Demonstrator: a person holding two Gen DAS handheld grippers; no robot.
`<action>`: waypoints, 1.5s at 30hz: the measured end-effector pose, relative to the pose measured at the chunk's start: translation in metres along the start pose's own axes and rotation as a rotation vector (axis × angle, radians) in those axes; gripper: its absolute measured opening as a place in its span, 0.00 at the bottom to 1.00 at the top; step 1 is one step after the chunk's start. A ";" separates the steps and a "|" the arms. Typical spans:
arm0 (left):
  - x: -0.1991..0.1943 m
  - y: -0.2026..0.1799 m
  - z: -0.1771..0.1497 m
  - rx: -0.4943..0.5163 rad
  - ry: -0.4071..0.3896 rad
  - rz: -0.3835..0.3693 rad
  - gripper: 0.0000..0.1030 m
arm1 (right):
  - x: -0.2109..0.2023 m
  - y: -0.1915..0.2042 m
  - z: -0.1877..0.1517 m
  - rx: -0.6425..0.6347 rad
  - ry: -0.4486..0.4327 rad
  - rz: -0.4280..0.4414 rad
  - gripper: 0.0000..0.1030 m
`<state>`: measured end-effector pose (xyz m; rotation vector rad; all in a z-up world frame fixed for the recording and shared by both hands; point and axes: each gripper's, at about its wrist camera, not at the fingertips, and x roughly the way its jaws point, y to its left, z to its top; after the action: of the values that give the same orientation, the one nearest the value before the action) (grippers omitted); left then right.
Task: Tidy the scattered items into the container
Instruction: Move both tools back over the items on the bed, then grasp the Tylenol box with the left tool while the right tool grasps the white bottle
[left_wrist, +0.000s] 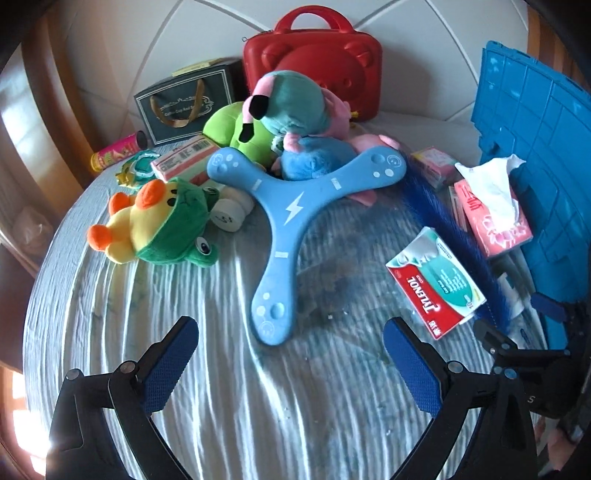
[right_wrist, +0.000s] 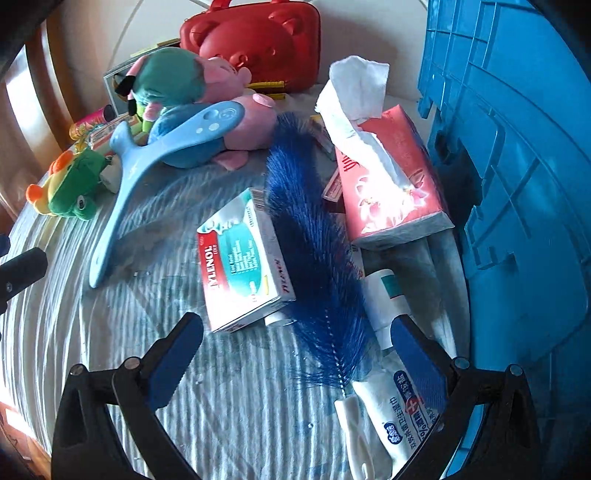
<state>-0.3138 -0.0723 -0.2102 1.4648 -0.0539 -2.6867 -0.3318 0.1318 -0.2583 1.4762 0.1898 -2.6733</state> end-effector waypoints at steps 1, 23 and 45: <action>0.009 -0.004 0.002 0.012 0.010 -0.008 0.99 | 0.003 -0.002 -0.001 -0.003 -0.007 -0.041 1.00; 0.067 -0.004 0.043 0.153 0.071 -0.106 0.97 | 0.014 0.030 -0.016 0.195 0.069 0.104 0.94; 0.120 -0.040 0.040 0.254 0.175 -0.134 0.45 | 0.033 0.017 -0.004 0.214 0.134 0.119 0.34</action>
<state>-0.4145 -0.0430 -0.2913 1.8323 -0.3073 -2.7231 -0.3434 0.1154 -0.2897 1.6700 -0.1773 -2.5678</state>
